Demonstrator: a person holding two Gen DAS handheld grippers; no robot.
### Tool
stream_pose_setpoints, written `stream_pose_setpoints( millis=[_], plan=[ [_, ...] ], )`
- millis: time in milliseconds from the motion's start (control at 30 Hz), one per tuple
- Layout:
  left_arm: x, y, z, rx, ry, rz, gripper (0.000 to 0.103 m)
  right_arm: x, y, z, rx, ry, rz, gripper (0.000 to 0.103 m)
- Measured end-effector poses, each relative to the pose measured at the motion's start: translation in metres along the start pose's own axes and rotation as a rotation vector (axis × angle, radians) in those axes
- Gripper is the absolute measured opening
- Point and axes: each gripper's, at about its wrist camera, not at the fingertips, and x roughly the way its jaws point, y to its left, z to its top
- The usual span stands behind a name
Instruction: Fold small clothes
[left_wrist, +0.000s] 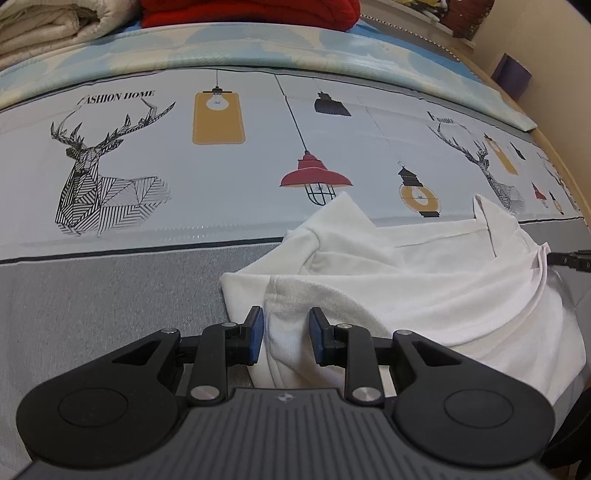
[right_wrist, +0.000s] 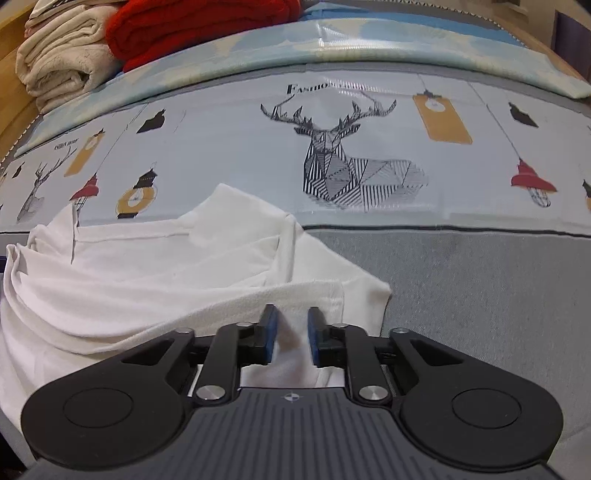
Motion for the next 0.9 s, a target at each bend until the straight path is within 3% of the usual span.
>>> stream_pose_setpoints(
  millis=[33,133,333,600,900],
  plan=[
    [0.001,0.0,0.0,0.003,0.0,-0.001,0.03,-0.001,-0.001,0.001,0.001,-0.009,-0.005,0.003],
    [0.005,0.0,0.002,0.011,0.003,-0.003,0.03,-0.005,-0.006,0.005,0.03,-0.037,0.007,0.0],
    [0.008,0.001,0.004,0.008,0.02,-0.012,0.03,-0.001,-0.005,0.007,0.023,0.0,0.015,0.001],
    [0.014,-0.002,0.005,0.01,0.037,-0.011,0.03,0.007,-0.007,0.004,0.02,0.054,0.005,0.026],
    [0.013,-0.003,0.004,0.017,0.034,-0.001,0.032,0.007,-0.007,0.003,-0.015,0.051,-0.072,0.033]
  ],
)
